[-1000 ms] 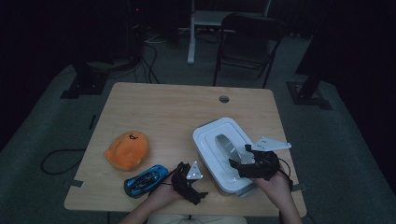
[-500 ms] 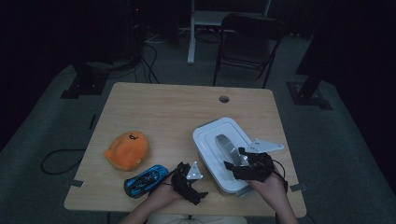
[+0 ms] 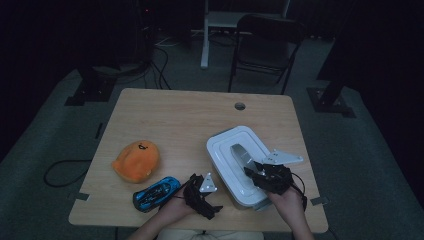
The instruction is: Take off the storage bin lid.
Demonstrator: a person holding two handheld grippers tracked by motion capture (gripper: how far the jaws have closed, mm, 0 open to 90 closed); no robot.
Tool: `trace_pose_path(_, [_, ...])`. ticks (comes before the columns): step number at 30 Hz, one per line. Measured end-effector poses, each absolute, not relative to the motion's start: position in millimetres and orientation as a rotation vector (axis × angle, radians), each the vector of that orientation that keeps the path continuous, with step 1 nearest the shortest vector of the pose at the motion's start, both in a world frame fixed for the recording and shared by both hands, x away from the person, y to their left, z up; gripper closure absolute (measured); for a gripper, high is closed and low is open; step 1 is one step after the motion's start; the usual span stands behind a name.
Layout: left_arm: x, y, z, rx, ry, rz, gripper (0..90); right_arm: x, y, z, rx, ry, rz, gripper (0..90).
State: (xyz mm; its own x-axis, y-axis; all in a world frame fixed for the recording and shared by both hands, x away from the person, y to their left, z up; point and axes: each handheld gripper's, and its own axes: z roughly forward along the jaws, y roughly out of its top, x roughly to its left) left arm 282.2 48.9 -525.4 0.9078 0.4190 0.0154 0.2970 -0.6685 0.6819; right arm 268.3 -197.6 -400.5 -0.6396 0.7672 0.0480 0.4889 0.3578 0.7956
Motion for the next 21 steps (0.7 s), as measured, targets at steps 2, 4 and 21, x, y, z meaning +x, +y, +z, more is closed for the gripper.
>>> trace_pose_path(2, [282, 49, -525, 2.348, 0.509, 0.221, 1.3, 267, -195, -401, 1.102, 2.277, 1.145, 66.7])
trace_pose_path(4, [282, 49, -525, 2.348, 0.509, 0.221, 1.3, 266, -194, -401, 1.104, 2.267, 1.145, 67.0])
trace_pose_path(21, [282, 49, -525, 2.347, 0.514, 0.224, 1.3, 270, -212, -372, 1.108, 2.188, 1.24, 67.3])
